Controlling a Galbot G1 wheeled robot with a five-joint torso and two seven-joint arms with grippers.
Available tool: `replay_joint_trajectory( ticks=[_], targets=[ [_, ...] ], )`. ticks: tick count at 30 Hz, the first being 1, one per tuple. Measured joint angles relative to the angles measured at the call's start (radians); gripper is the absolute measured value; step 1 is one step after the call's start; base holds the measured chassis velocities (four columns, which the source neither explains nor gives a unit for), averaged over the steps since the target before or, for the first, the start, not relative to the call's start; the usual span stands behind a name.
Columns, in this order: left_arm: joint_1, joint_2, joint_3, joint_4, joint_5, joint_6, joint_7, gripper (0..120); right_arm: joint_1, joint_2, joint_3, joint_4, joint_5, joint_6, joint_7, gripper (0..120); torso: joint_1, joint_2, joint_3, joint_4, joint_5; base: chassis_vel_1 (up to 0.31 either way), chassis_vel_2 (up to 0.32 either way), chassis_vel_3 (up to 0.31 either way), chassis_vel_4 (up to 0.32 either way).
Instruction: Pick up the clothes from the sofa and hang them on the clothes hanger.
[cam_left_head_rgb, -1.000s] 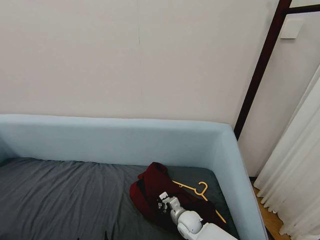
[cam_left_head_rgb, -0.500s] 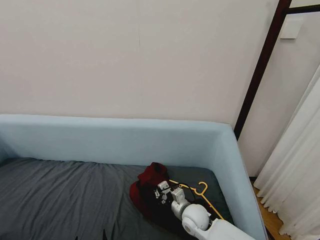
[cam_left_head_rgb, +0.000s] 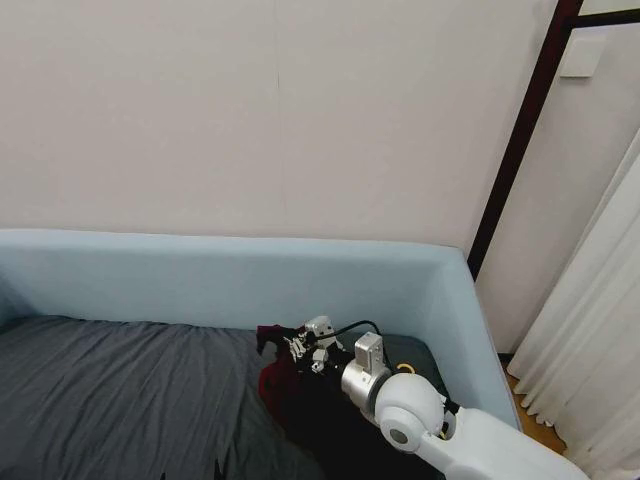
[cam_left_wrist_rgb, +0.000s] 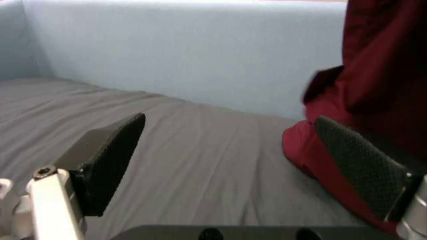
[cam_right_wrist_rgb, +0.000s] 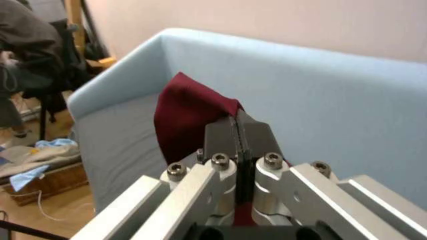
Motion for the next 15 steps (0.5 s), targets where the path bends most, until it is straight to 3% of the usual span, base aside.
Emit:
replay_joint_trajectory(
  ticks=[7,11,15],
  targets=[
    [0.002,-0.001,-0.001,0.004,0.002,-0.003,0.000,100,0.004,-0.036,0.028,-0.034,-0.007,0.006,-0.026,0,0.000,0.000,0.000,0.0004,-0.0001,0.000,0.000,0.000,0.000],
    [-0.005,0.007,0.002,0.020,0.000,-0.004,0.000,100,-0.131,-0.171,0.115,-0.139,-0.076,0.053,-0.099,0,0.000,0.000,0.000,-0.0004,0.0001,0.000,0.000,0.000,0.000],
    [-0.018,0.012,0.012,0.031,-0.001,-0.002,0.001,100,-0.278,-0.218,0.206,-0.256,-0.168,0.107,-0.139,0,0.000,0.000,0.000,-0.0005,0.0004,0.000,0.000,0.000,0.000]
  ],
)
